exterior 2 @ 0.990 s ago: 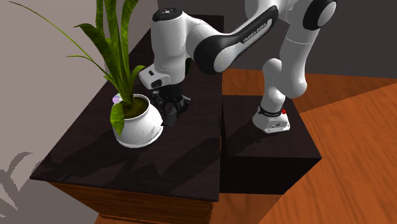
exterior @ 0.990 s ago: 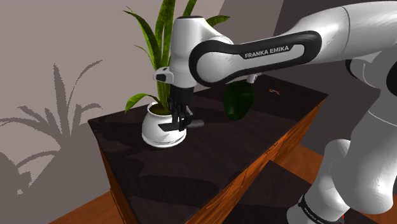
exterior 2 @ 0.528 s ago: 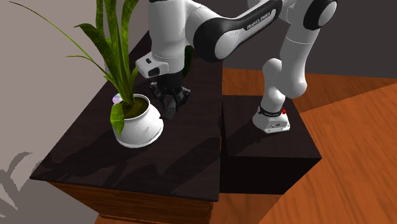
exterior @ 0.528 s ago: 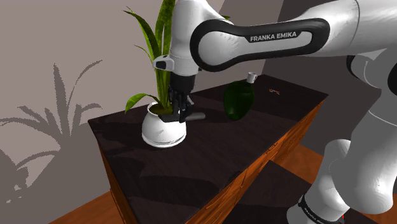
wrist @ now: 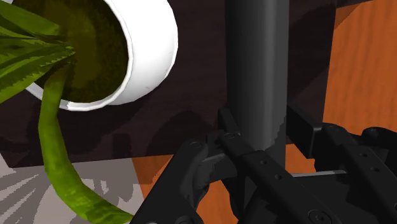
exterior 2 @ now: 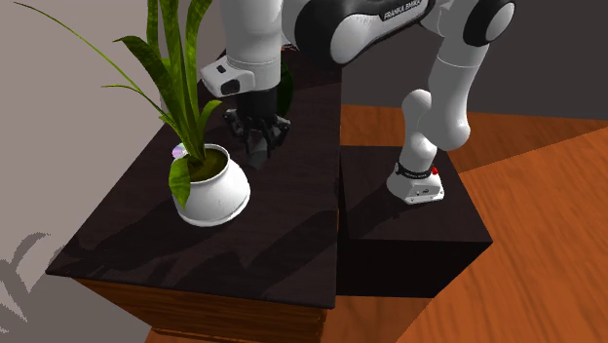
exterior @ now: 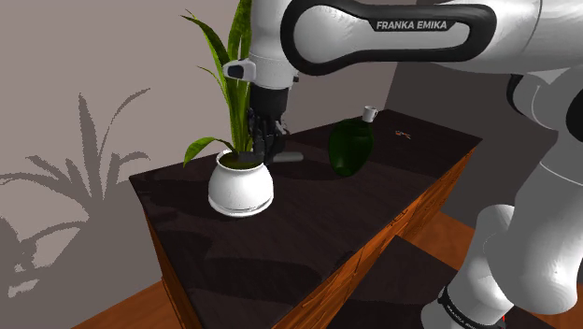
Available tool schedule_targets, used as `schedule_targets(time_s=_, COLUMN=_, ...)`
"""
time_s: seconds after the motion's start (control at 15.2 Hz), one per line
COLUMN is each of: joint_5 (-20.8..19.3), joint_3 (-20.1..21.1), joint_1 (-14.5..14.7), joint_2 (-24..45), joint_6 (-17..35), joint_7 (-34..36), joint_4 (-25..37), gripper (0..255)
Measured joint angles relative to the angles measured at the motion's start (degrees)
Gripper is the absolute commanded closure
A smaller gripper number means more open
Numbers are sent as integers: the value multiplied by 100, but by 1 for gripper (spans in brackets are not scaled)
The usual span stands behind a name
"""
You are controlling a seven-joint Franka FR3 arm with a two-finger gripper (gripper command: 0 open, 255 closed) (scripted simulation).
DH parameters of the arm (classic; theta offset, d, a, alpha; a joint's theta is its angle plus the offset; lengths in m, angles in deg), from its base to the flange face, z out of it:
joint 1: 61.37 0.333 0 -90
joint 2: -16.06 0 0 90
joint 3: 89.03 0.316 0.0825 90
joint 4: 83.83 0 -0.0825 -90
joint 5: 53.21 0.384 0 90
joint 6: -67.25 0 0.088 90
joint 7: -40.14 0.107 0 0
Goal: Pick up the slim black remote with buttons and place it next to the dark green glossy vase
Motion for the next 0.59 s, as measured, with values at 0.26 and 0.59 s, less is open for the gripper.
schedule_targets(time_s=0.26, joint_5=-10, joint_3=1, joint_1=1, joint_2=57, joint_6=-328, joint_7=-11, joint_4=383, gripper=255)
schedule_targets(time_s=0.59, joint_5=58, joint_3=-121, joint_1=-118, joint_2=-232, joint_6=-445, joint_7=-258, joint_4=227, gripper=255)
